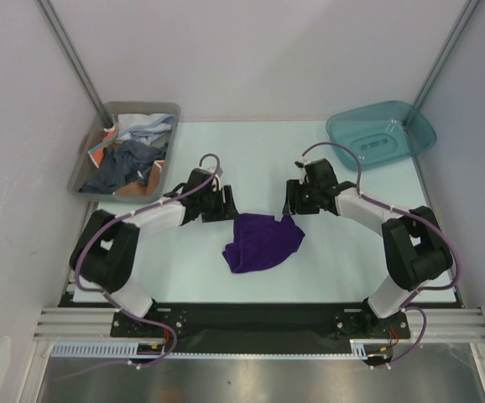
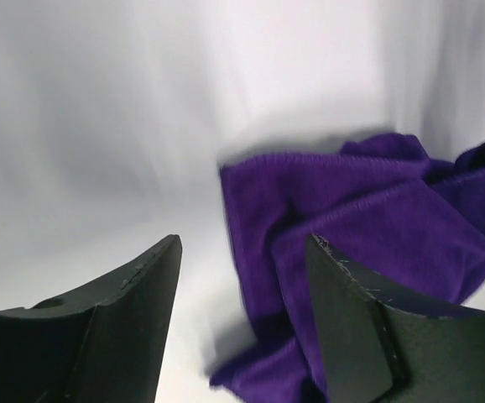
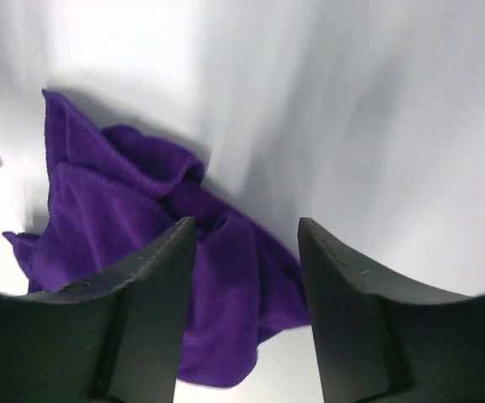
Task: Fold and stack the towels
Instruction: Flatten out the crumpled towel
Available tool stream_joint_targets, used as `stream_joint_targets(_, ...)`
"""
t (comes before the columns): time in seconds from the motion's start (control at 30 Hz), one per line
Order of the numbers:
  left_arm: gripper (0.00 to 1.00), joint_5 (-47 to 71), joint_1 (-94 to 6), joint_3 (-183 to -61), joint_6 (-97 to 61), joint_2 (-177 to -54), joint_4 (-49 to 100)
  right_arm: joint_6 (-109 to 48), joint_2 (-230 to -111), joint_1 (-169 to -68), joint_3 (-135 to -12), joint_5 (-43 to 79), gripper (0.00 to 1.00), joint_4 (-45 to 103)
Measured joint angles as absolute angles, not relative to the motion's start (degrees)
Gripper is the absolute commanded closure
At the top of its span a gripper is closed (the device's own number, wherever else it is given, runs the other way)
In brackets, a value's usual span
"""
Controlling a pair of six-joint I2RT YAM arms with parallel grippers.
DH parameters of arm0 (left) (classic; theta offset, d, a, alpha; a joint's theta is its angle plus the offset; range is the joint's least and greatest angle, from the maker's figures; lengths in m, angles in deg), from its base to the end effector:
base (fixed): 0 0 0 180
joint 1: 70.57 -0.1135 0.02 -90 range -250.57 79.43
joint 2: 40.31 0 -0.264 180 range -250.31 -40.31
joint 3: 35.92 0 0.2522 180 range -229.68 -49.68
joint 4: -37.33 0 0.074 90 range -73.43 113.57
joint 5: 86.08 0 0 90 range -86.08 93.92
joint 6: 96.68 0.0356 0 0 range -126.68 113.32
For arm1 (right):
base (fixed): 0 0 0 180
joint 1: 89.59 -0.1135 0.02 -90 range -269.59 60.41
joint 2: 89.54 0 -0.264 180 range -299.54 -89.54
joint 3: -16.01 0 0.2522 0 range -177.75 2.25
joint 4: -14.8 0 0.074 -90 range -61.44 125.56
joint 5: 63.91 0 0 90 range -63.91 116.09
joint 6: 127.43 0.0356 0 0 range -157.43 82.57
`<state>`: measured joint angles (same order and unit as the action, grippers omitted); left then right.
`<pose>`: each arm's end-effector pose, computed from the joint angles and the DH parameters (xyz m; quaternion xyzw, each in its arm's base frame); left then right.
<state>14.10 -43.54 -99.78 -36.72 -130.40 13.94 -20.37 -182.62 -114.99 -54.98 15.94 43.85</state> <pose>0.2798 -0.1498 0.1830 0.0061 0.9353 -0.2374 0.2622 0.3011 0.1499 0.1974 -0.0977 0.9347 0.1977 0.2787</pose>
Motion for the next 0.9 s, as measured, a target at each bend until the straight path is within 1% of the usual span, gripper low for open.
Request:
stream_joint_targets(0.1,0.37,15.72,-43.54,-102.03,-36.72,-136.63,16.3,-21.59,-184.55,-113.2,-55.58,13.36,0.54,43.02)
stream_joint_targets(0.13,0.39,16.28,-43.54,-102.25,-36.7,-138.11,16.85,-21.79,-184.76,-112.83,-55.53,12.92,0.65,43.02)
stream_joint_targets(0.17,0.43,17.09,-43.57,-102.52,-36.92,-139.38,17.37,-21.92,-184.85,-112.66,-55.44,12.46,0.7,43.0)
stream_joint_targets(0.2,0.46,17.64,-43.61,-103.17,-36.83,-139.88,17.57,-21.87,-184.85,-112.59,-55.29,11.96,0.74,42.67)
stream_joint_targets(0.23,0.48,17.77,-43.61,-104.05,-36.79,-140.65,17.81,-21.9,-184.85,-112.59,-55.18,11.44,0.81,42.23)
stream_joint_targets(0.3,0.65,18.32,-43.61,-105.53,-36.77,-142.59,18.03,-21.7,-184.85,-112.59,-55.18,10.71,0.91,41.64)
stream_joint_targets(0.33,0.74,18.88,-43.61,-106.28,-36.9,-143.64,18.25,-21.59,-184.85,-112.59,-55.18,10.43,1.0,41.34)
stream_joint_targets(0.37,0.88,19.34,-43.61,-107.04,-36.72,-144.56,18.31,-21.48,-184.85,-112.59,-55.2,10.15,1.0,40.86)
stream_joint_targets(0.4,0.97,19.82,-43.61,-107.74,-36.72,-145.37,18.14,-21.24,-184.85,-112.55,-55.23,9.91,1.0,40.55)
stream_joint_targets(0.43,1.0,20.35,-43.61,-108.5,-36.62,-146.14,17.83,-21.02,-184.85,-112.44,-55.38,9.64,1.0,40.55)
stream_joint_targets(0.57,1.0,23.15,-44.02,-113.31,-36.16,-148.34,14.07,-20.3,-185.51,-111.13,-59.75,8.66,1.0,41.95)
stream_joint_targets(0.7,1.0,22.8,-45.16,-121.51,-35.44,-147.49,7.51,-19.8,-185.57,-109.51,-69.78,9.34,1.0,44.79)
stream_joint_targets(0.8,1.0,19.76,-46.01,-127.78,-34.3,-143.64,2.82,-19.47,-183.91,-108.87,-76.1,11.02,1.0,45.6)
stream_joint_targets(0.9,1.0,16.72,-46.47,-131.19,-33.27,-136.82,0.74,-18.97,-178.82,-108.57,-77.45,13.25,1.0,47.41)
